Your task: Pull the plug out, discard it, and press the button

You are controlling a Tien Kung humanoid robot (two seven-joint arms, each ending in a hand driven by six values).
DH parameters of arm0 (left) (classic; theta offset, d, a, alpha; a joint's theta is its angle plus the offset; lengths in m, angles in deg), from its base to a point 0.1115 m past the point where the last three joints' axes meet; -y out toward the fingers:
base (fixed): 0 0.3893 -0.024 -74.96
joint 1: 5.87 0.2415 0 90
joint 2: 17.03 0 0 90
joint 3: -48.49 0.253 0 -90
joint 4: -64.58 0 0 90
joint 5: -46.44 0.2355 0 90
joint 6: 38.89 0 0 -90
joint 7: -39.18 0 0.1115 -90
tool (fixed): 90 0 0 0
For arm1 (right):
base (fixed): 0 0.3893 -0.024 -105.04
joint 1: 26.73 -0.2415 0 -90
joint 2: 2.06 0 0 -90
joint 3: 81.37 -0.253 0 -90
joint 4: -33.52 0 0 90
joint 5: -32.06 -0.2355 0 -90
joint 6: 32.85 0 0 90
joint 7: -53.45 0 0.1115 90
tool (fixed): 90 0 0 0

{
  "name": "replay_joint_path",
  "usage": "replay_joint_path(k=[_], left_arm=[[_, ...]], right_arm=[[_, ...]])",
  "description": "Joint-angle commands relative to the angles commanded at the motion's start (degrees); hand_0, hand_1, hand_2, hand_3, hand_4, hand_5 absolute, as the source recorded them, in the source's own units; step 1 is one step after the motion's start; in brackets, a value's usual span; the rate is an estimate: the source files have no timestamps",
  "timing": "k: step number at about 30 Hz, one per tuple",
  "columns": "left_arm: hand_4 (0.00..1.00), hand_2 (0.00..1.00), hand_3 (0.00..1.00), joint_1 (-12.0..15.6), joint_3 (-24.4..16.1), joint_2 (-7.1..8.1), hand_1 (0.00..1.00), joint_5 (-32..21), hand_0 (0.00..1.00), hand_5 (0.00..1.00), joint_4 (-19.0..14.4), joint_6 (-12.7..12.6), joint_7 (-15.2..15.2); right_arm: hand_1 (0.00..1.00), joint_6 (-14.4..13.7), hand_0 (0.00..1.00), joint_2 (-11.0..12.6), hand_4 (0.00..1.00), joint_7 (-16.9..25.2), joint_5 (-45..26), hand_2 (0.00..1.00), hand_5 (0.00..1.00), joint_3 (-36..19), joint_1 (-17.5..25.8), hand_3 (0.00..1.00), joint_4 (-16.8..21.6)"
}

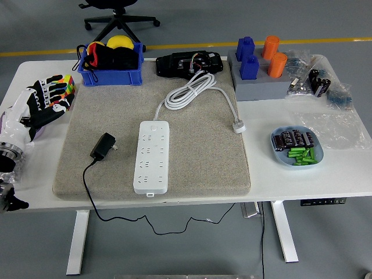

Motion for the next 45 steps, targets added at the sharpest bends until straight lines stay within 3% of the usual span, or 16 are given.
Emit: replay_joint_path(k=[6,45], left_arm=[[0.738,0.753,0.822,-0.3,-0.16,0.95,0.777,0.39,0.773,0.195,-0.57,0.2,-0.17],[0.729,0.75,0.827,-0.09,-0.37,1.63,0.774,2.14,0.764,0.171,-2.44,0.61,-0.17]], right_arm=[[0.683,-0.14,0.748,0.49,0.76,0.04,-0.38,0.666,0.664,0.8,-0.16,0.675,0.13],[0.683,-0.16,0.749,0.8,0.76,0.05,-1.04,0.666,0.663,1.34,-0.67,0.675,0.43]])
